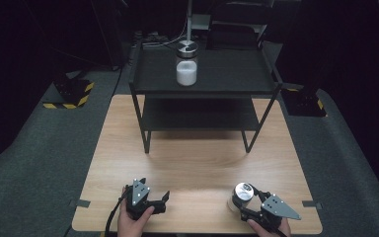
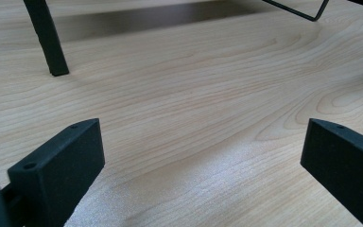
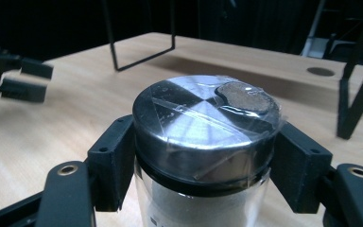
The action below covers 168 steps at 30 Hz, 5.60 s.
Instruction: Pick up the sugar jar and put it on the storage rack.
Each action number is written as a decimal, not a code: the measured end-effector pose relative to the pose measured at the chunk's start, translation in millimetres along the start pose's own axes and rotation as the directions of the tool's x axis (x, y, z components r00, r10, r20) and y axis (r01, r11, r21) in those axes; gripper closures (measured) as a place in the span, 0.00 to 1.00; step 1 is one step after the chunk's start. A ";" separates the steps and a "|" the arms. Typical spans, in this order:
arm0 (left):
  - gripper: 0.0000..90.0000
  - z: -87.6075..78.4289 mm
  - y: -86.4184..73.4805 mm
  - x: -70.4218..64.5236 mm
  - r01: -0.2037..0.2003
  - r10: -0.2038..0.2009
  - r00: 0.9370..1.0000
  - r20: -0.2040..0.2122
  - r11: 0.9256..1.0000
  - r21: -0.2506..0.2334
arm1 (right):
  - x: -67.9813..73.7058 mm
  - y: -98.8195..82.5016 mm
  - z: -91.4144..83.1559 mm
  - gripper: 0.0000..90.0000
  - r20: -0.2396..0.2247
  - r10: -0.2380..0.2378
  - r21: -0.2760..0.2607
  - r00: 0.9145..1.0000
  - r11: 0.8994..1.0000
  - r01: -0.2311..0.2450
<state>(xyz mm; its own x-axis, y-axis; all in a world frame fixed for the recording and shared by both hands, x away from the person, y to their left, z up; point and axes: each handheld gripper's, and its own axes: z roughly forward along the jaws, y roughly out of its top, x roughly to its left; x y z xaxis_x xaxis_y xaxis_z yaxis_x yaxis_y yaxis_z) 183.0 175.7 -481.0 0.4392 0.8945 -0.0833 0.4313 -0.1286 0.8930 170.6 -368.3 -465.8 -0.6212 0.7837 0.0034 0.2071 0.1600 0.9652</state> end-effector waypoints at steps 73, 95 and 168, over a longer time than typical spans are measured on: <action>0.01 2.8 11.1 4.7 0.001 -0.004 0.999 0.036 0.997 0.078 | -1.8 233.7 23.0 0.35 0.164 -0.040 -0.197 0.986 0.978 0.073; 0.01 2.9 11.1 7.0 0.021 -0.025 0.999 0.039 0.997 0.080 | -8.0 292.6 56.7 0.35 0.216 -0.040 -0.218 0.976 0.972 0.088; 0.01 1.8 10.8 10.0 0.006 -0.011 0.998 0.060 0.997 0.080 | -45.0 280.3 142.5 0.00 0.231 0.037 -0.257 0.972 0.966 0.024</action>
<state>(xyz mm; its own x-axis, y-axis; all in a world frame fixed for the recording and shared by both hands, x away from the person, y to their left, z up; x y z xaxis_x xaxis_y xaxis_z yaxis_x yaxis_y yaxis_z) 193.5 182.5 -473.0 0.4806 0.8688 -0.1191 0.4959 -0.1573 0.8540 364.3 -273.1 -232.8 -0.4215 0.9066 -0.0214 -0.0093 0.0193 0.9998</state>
